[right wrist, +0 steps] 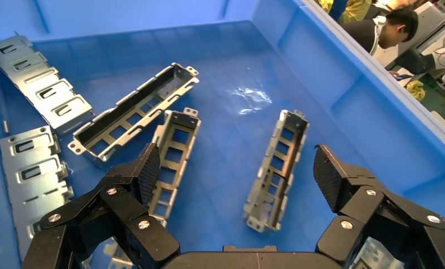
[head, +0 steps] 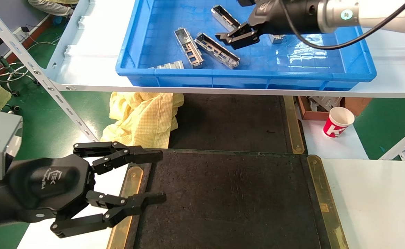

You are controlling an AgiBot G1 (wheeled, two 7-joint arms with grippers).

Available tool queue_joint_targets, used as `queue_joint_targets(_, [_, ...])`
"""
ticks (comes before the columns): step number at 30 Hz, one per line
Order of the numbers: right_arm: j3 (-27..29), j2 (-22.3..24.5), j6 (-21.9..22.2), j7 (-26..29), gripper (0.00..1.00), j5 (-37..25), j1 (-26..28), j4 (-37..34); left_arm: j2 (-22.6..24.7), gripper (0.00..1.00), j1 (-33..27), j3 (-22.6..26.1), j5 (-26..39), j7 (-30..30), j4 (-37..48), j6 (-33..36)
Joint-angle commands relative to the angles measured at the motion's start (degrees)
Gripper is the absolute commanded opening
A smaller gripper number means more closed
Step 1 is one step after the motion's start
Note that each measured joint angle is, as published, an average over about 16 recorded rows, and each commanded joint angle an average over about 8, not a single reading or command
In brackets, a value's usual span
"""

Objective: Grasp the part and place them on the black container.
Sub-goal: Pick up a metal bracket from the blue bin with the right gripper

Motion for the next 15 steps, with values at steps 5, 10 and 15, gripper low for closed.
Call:
queue_joint_targets(5, [-0.41,-1.09,0.13,-0.03,1.00,-0.20,-0.15,-0.31,0.00,1.00,0.00,0.00,0.00,0.00,0.00,0.00])
queue_joint_targets(10, [-0.99,-1.28,-0.82,0.70,1.00,-0.35,-0.50,0.52,0.00,1.00,0.00,0.00,0.00,0.00,0.00,0.00])
queue_joint_targets(15, [-1.94,-1.43,-1.35,1.71,1.00,-0.79,-0.59,1.44,0.00,1.00,0.00,0.00,0.00,0.00,0.00,0.00])
